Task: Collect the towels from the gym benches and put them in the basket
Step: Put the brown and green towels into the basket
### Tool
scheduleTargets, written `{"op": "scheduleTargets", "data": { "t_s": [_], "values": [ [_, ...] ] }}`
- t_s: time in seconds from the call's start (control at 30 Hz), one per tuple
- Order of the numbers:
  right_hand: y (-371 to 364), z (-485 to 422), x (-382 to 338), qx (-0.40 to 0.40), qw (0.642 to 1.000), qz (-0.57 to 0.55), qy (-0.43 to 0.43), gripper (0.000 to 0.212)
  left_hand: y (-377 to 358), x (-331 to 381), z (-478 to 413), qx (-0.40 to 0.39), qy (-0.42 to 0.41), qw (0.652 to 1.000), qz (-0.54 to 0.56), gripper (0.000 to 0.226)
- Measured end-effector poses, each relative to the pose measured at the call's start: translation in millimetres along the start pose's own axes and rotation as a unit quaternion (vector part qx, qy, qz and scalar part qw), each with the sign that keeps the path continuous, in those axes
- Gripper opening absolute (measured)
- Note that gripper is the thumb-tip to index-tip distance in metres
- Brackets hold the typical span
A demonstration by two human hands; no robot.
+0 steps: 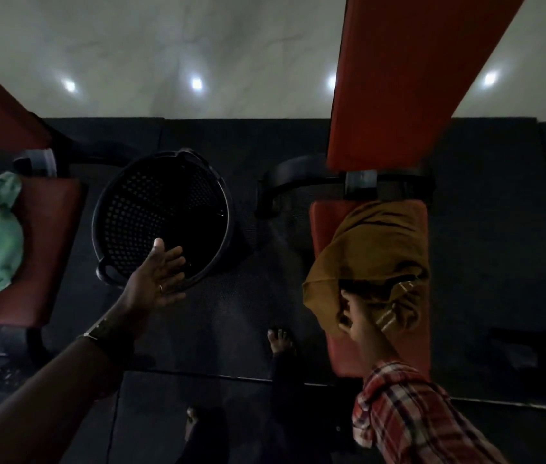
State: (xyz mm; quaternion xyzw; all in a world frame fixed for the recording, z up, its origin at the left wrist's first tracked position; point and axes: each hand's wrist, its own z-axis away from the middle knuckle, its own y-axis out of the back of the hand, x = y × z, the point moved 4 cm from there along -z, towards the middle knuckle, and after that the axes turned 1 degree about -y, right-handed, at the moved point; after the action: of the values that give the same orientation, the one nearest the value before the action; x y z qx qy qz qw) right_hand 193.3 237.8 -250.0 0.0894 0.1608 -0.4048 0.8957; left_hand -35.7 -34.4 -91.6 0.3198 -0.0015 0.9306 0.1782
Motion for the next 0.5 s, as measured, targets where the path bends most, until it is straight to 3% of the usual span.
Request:
{"op": "scheduleTargets", "data": {
  "t_s": [0.13,0.27,0.4,0.5],
  "values": [
    [-24,11,-15,-0.039,0.999,-0.006,0.016,0.015,7,-10,5,-0.004,0.002,1.0,0.015,0.069],
    [-54,42,-30,-0.125,0.99,-0.02,0.064,0.036,16,-24,13,0.01,0.004,1.0,0.026,0.07],
    [-97,96,-47,-0.226,0.969,-0.003,0.104,0.036,31,-30,29,0.011,0.008,0.999,0.043,0.067],
    [-149,151,-50,-0.297,0.946,0.027,0.129,0.043,50,-28,45,-0.009,-0.002,0.996,0.086,0.048]
  ]
}}
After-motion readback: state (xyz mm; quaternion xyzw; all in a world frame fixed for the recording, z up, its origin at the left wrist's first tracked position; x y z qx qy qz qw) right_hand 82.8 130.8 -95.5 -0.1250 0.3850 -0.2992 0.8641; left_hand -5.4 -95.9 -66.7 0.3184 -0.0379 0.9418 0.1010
